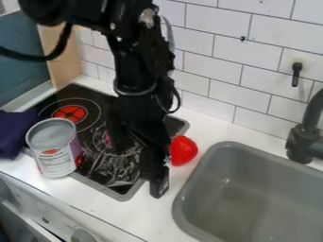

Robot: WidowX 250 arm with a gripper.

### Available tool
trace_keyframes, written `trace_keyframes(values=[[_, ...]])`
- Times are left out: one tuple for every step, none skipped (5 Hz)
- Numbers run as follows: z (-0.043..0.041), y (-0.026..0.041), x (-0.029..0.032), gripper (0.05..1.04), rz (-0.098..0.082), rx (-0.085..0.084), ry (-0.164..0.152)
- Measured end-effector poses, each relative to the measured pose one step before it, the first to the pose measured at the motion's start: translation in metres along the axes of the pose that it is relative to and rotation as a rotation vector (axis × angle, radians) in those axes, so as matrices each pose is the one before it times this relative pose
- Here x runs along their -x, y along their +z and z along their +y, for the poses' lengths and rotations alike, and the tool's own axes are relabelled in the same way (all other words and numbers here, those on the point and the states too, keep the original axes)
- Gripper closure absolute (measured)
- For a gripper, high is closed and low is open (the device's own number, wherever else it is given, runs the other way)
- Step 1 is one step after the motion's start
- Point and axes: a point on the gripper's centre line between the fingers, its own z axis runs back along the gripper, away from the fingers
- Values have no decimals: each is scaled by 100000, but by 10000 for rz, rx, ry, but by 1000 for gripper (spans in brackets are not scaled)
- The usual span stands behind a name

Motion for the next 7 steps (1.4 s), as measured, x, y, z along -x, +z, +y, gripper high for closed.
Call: trace_keyframes(values=[[-2,-1204,-855,83,72,26,264],[-287,-1144,-606,83,167,206,192],[29,-852,-610,83,213,24,66],[-299,-543,-390,83,117,29,18],[-342,-365,-419,83,9,19,20],[-62,-461,-278,133,75,20,65],[-652,-441,7,416,128,-76,-39]])
